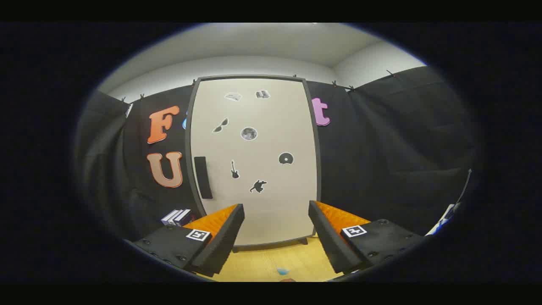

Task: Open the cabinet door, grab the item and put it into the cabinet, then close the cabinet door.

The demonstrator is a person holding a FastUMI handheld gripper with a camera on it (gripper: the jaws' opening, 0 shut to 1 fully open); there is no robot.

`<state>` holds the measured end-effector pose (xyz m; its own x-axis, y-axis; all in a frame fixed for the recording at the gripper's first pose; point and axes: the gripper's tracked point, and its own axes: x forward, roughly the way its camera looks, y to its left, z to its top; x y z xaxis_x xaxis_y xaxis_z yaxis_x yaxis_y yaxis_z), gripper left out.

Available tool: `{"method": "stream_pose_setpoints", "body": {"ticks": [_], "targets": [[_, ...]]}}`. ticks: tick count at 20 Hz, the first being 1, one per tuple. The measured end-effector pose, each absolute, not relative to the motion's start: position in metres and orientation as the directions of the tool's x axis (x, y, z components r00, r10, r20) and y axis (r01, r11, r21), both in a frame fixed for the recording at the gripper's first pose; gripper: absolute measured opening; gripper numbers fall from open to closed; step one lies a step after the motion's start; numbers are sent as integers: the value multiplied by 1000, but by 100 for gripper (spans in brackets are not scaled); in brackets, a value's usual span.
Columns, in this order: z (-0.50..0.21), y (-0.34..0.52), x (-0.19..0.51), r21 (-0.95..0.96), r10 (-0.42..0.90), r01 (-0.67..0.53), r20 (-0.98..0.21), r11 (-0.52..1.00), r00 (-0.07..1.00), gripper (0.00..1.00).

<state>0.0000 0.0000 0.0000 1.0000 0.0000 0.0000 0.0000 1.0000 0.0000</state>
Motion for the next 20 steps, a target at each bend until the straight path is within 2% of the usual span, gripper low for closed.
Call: {"method": "stream_pose_setpoints", "body": {"ticks": [7, 20], "targets": [[-9, 28, 12, -16, 58, -58, -19, 998, 998, 98], [-22, 120, 116, 4, 164, -165, -102, 986, 981, 98]]}}
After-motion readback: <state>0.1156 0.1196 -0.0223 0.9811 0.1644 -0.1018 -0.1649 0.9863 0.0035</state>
